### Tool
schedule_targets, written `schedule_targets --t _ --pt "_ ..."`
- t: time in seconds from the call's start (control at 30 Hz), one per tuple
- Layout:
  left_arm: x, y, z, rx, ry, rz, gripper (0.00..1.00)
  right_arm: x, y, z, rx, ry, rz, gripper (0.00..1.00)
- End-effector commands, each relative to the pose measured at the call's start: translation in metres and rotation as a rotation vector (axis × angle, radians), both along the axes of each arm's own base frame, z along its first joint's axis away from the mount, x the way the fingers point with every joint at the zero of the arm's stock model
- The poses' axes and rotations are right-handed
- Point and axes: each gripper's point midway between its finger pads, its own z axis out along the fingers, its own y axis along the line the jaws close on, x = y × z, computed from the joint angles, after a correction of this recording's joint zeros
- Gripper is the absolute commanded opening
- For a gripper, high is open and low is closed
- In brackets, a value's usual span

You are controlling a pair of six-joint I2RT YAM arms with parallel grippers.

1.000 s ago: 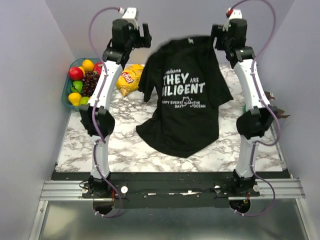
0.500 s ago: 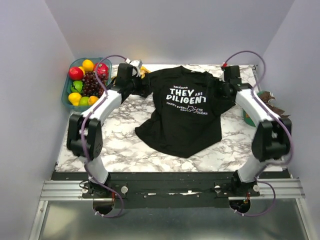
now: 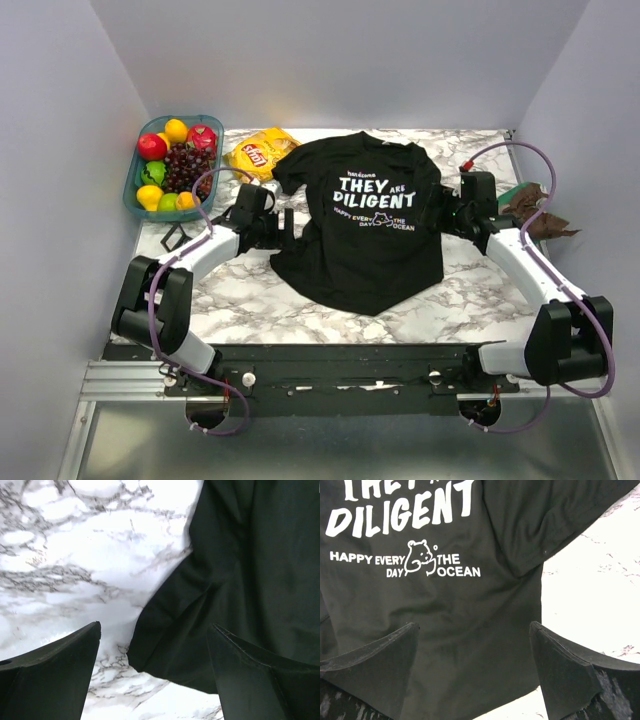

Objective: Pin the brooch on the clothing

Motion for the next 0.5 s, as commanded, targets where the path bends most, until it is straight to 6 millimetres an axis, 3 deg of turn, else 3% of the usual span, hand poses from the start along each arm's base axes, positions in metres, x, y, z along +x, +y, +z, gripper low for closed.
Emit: schedule_targets --t 0.0,0.17,0.33,0.4,0.47 --pt "-0.01 -0.006 -0.001 0.081 -0.03 -0.029 0.9 -0.002 0.001 0.018 0.025 -0.06 -0.008 0.98" --pt "-0.024 0.0 -0.017 0.161 0.026 -0.026 0.84 -0.002 0.003 0.017 0.037 -0.057 0.0 0.97" --pt "-0.03 0.009 -0.023 0.219 0.045 0.012 0.83 -0.004 0.005 0.018 0.045 -0.057 0.006 0.98" --pt "-0.031 0.012 -0.024 0.23 0.046 0.019 0.78 -0.005 0.004 0.018 0.041 -0.059 0.008 0.97" --pt "-0.032 0.01 -0.027 0.228 0.061 0.011 0.67 -0.005 0.003 0.018 0.036 -0.059 0.006 0.97"
